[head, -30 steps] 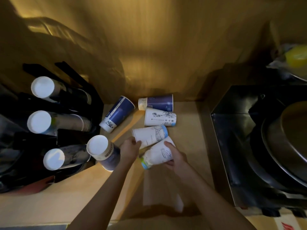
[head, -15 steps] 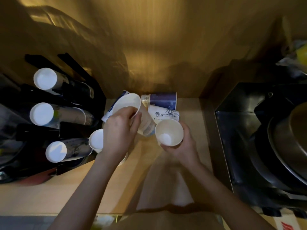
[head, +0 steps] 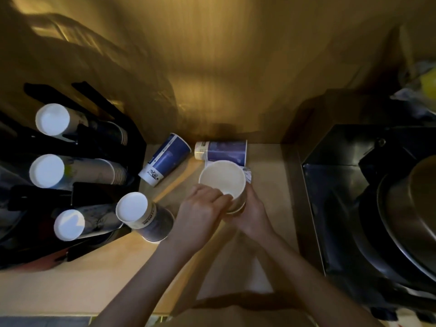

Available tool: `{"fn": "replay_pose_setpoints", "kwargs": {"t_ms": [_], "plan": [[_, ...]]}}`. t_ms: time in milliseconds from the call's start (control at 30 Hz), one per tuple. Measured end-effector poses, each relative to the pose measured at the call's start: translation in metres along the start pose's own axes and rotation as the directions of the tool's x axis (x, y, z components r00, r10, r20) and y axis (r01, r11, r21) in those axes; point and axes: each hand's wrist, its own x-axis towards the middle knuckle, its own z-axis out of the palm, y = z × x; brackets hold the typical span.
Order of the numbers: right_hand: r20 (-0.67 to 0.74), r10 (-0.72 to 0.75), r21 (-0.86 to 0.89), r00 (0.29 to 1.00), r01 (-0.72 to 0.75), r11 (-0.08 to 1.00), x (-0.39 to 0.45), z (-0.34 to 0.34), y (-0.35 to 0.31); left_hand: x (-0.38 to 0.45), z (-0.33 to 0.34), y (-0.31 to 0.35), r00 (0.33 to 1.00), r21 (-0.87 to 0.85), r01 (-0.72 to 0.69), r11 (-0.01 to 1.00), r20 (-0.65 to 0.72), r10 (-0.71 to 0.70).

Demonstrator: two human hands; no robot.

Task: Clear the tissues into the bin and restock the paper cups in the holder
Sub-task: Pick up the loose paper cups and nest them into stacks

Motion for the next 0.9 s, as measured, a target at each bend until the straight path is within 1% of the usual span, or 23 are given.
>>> {"fn": "replay_pose_setpoints", "kwargs": {"t_ms": [67, 167, 300, 367, 433, 467, 533, 600, 667, 733, 767, 833, 900], "plan": [[-0.001, -0.014, 0.0, 1.0, 0.014, 1.0, -0.001, 0.0, 0.002, -0.003, 0.02, -0.005, 0.995, -0.003, -0.008, 1.0, 0.095, 0.008], [-0.007, -0.032, -0.003, 0.999, 0.032, 0.999, 0.001, -0.001, 0.005, -0.009, 0.046, -0.011, 0.982, -0.07, 0.003, 0.998, 0.188, 0.01], [0.034, 0.016, 0.056, 0.999, -0.018, 0.998, 0.004, -0.001, 0.006, -0.013, 0.059, -0.01, 0.982, -0.167, 0.04, 0.985, 0.189, -0.008], [0.071, 0.028, 0.045, 0.997, -0.031, 0.999, 0.006, -0.004, 0.009, -0.014, 0.061, -0.007, 0.986, -0.212, 0.058, 0.975, 0.165, -0.023], [0.14, 0.008, -0.01, 0.99, -0.007, 1.0, 0.012, -0.009, 0.013, -0.015, 0.062, -0.006, 0.985, -0.275, 0.123, 0.954, 0.152, -0.083], [0.17, -0.011, -0.066, 0.985, 0.023, 0.998, 0.016, -0.011, 0.015, -0.015, 0.063, -0.006, 0.981, -0.284, 0.162, 0.945, 0.146, -0.124], [0.186, -0.097, -0.258, 0.978, 0.144, 0.955, 0.026, -0.016, 0.022, -0.012, 0.064, -0.007, 0.967, -0.259, 0.246, 0.934, 0.135, -0.217], [0.156, -0.169, -0.43, 0.973, 0.221, 0.876, 0.035, -0.021, 0.023, -0.005, 0.065, -0.01, 0.927, -0.233, 0.369, 0.9, 0.156, -0.34], [0.124, -0.196, -0.53, 0.973, 0.233, 0.815, 0.045, -0.024, 0.023, 0.001, 0.065, -0.01, 0.874, -0.237, 0.48, 0.845, 0.215, -0.436], [0.16, -0.214, -0.577, 0.964, 0.267, 0.772, 0.056, -0.024, 0.023, 0.006, 0.064, -0.006, 0.815, -0.279, 0.572, 0.771, 0.299, -0.496], [0.203, -0.192, -0.578, 0.96, 0.276, 0.768, 0.062, -0.022, 0.024, 0.007, 0.065, -0.004, 0.787, -0.31, 0.612, 0.727, 0.332, -0.521], [0.284, -0.107, -0.587, 0.953, 0.261, 0.767, 0.069, -0.019, 0.026, 0.009, 0.068, -0.002, 0.744, -0.355, 0.667, 0.655, 0.345, -0.572], [0.28, -0.091, -0.605, 0.956, 0.249, 0.756, 0.072, -0.015, 0.027, 0.009, 0.07, -0.001, 0.729, -0.394, 0.683, 0.615, 0.325, -0.602]]}}
